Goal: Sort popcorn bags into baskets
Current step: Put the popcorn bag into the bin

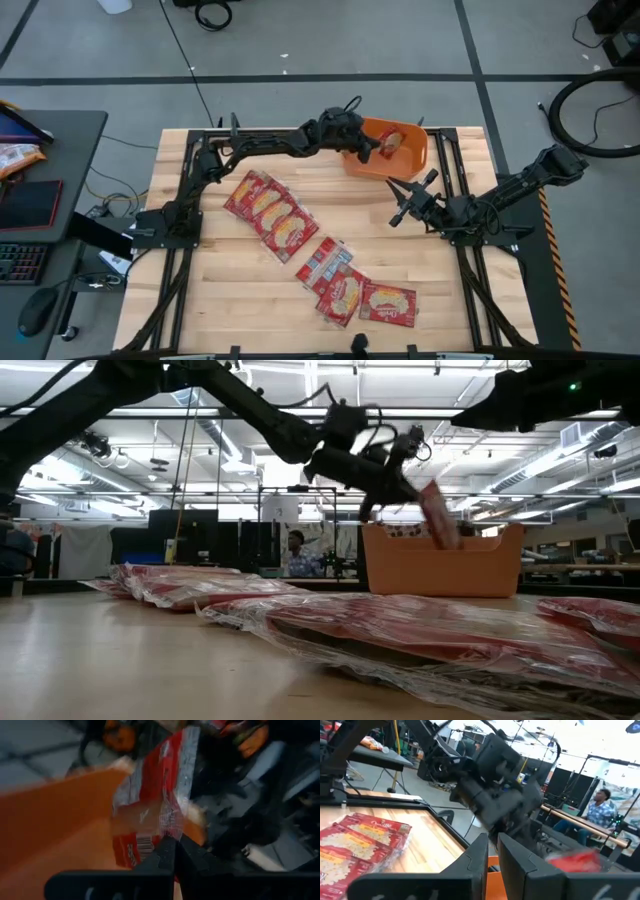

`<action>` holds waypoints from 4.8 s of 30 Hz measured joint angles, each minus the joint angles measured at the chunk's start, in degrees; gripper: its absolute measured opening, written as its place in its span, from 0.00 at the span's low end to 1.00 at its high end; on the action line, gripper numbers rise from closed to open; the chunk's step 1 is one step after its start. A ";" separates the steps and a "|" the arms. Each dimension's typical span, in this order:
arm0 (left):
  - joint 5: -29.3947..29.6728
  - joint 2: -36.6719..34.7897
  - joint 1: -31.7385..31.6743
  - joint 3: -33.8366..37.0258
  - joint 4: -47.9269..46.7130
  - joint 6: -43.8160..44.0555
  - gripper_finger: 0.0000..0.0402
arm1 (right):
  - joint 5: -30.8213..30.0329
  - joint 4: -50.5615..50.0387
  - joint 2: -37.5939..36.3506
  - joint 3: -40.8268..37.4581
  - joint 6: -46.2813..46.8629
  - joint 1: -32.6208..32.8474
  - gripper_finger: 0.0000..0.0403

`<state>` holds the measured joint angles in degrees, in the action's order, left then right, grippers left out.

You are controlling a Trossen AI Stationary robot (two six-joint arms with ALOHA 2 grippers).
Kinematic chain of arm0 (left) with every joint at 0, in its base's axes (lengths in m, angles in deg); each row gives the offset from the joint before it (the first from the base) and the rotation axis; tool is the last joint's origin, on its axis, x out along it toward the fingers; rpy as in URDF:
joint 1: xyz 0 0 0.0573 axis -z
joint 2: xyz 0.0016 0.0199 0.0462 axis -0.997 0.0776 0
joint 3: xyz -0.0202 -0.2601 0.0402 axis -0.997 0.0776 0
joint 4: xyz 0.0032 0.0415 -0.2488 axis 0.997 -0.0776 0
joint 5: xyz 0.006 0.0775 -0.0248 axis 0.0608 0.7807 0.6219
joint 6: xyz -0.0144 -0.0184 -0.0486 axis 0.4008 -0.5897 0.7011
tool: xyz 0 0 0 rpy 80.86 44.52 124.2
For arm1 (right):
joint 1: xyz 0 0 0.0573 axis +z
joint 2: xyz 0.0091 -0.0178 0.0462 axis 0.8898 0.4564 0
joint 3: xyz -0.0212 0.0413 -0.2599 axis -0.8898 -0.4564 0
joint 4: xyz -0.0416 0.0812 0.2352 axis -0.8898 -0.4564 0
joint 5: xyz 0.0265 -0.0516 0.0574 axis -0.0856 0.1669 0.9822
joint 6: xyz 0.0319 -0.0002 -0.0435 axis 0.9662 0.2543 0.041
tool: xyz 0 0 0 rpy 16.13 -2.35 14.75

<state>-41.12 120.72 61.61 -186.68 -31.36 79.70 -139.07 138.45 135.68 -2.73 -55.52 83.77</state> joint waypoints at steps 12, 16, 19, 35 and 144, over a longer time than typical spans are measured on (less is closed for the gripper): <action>8.20 -0.35 0.23 -0.29 -14.12 -9.37 0.21 | 0.07 0.96 0.00 0.00 -3.41 -0.11 0.12; 11.12 -0.88 0.89 -2.52 -15.60 -18.88 0.30 | 0.07 1.29 0.00 0.00 -4.66 -0.11 0.12; 11.92 -1.07 1.47 -4.95 -18.14 -26.25 0.33 | -0.07 1.31 0.00 0.00 -5.28 -0.11 0.12; 23.92 -1.07 2.97 -14.96 -44.89 -47.24 0.34 | 1.80 1.67 0.00 0.00 -5.86 -0.23 0.12; -1.12 -37.75 -7.60 52.87 -52.45 -19.30 0.34 | 13.96 -1.79 0.28 -0.76 -0.10 -7.28 0.12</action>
<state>-42.23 82.98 54.01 -133.81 -83.81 60.39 -125.11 136.66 135.96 -3.49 -55.63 76.50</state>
